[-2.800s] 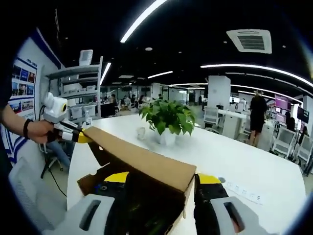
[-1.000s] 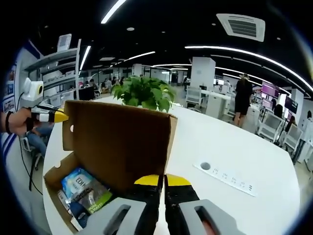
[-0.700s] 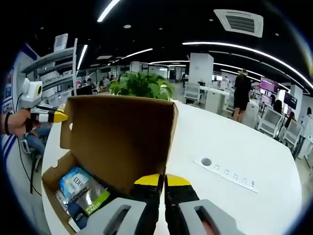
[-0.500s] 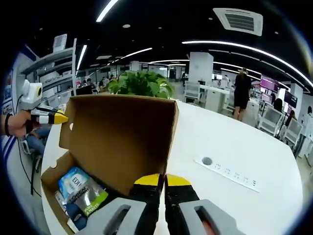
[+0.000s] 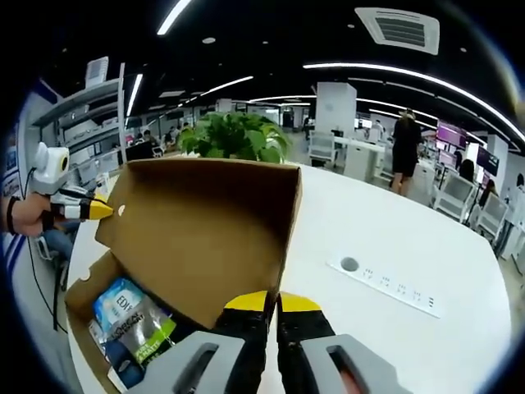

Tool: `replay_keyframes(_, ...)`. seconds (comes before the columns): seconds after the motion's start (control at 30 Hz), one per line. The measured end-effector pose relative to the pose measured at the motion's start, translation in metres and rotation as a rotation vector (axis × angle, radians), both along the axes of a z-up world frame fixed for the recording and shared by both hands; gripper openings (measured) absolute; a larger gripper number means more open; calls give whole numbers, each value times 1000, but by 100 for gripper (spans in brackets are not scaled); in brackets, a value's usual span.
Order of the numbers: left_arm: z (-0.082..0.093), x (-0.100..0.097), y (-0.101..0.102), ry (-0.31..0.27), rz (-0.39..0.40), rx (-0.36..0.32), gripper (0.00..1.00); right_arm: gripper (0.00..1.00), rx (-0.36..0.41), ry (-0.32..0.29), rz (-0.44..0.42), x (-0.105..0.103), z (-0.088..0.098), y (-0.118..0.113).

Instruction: Operate the shoe box by opening the lid, removing the specified soft item, and placing it in the target area until the item is outside and the box remains undamaged.

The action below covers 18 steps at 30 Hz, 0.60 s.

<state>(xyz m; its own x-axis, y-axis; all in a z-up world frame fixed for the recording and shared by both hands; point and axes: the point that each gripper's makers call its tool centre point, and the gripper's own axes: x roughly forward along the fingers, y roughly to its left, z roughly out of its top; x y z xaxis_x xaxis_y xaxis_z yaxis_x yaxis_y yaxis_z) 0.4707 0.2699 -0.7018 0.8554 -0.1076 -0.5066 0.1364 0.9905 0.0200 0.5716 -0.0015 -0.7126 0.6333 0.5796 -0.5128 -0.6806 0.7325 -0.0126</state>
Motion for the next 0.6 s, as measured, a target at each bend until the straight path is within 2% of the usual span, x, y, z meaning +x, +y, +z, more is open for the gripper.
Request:
replay_keyframes(0.37, -9, 5, 2, 28, 6, 4, 4, 0, -11, 21, -4, 6, -9, 2)
replay_keyframes(0.6, -21, 2, 1, 56, 3, 3, 6, 0, -24, 35, -5, 7, -16, 3)
